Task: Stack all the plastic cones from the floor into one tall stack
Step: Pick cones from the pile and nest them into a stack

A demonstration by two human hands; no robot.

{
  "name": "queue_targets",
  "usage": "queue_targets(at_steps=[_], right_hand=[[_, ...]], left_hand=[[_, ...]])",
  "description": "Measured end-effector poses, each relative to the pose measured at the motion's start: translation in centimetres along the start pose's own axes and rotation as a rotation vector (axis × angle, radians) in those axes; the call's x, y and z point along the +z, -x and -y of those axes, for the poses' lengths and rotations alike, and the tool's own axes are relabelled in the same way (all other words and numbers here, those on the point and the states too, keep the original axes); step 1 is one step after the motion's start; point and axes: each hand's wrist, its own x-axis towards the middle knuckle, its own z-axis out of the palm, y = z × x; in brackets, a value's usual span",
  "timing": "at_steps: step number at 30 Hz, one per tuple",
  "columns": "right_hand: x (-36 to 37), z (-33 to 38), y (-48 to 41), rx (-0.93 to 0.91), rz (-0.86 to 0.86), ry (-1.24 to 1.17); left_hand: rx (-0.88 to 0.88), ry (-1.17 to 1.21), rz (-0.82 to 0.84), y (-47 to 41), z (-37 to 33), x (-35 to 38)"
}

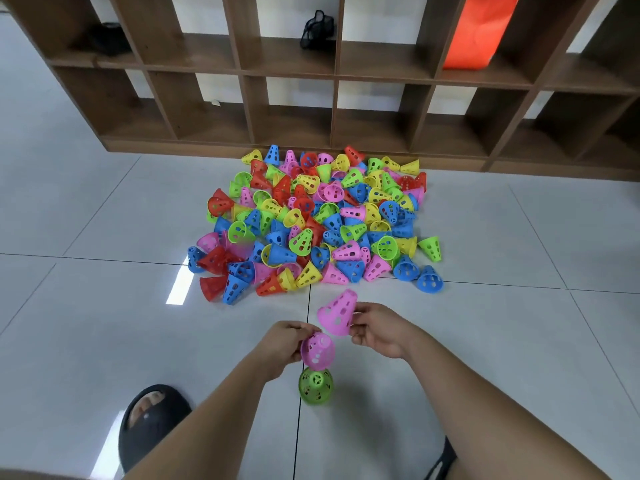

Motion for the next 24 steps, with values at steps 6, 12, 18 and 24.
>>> queue_targets(at_steps=[6,12,18,24], right_hand=[[1.6,-1.0,2.0,0.061,0.158,0.154],[2.0,-0.9,3.0,0.035,0.134,0.161],[2.4,-1.6,3.7,0.066,0.162,0.212],[2.6,-3.0,3.8,0.083,0.045,0.407]], left_hand=[[0.065,0.023,0.027,1.1,0.0,0.2],[0.059,0.021,0.089,2.1,-1.0,0.0],[-0.018,-0.156,0.201,2.7,0.4,0.2],[-0.029,-0.255,0.118,2.9,1.4,0.3]])
